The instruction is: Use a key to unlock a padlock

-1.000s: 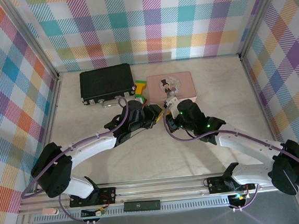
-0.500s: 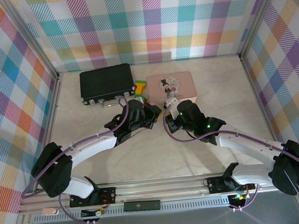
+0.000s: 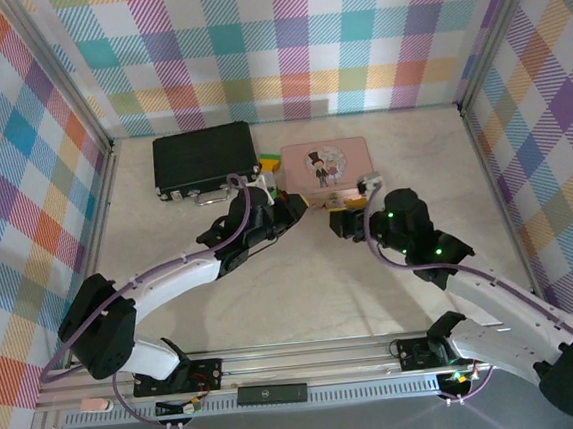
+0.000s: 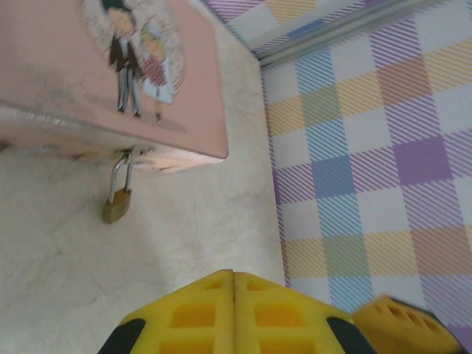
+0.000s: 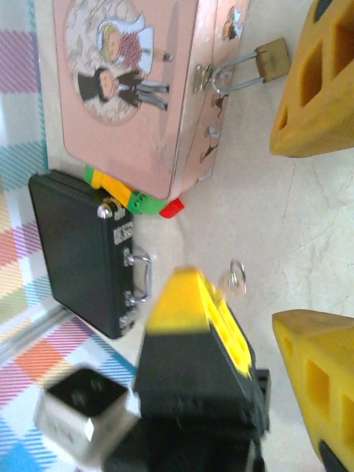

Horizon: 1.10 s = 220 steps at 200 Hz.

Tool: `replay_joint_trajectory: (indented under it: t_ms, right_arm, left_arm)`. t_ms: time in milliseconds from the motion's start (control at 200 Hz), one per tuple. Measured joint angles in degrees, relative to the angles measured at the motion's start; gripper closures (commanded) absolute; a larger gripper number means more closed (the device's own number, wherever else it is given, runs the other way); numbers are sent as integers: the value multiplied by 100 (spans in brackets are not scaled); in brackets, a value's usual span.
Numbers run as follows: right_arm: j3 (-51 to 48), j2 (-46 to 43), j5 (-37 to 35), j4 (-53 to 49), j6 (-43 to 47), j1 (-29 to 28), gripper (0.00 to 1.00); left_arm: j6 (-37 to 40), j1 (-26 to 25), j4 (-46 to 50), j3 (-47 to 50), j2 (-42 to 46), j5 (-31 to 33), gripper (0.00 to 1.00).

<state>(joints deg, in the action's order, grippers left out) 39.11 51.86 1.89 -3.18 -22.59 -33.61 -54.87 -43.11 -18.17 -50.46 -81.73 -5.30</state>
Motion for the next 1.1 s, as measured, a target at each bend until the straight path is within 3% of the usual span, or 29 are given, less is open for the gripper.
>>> replay_joint_trajectory:
  t_ms: [160,465,750,1100]
  right_arm:
    - [-546,151,1054,756,-1207,654,43]
    - [-1300,1274,2621,3692,-2892,706,50]
    - [-1353,1672,3088,5394,-3265,658,53]
    - [-1364,1674,3182,5713,-3233,577,63]
  left_arm:
    - [852,109,-885,483,227,-328,100]
    - [1381,216,-2361,929,234,-970,100]
    - [1335,216,-3027,929,-39,-1335,100]
    - [1331,216,-3097,929,-39,-1419,100]
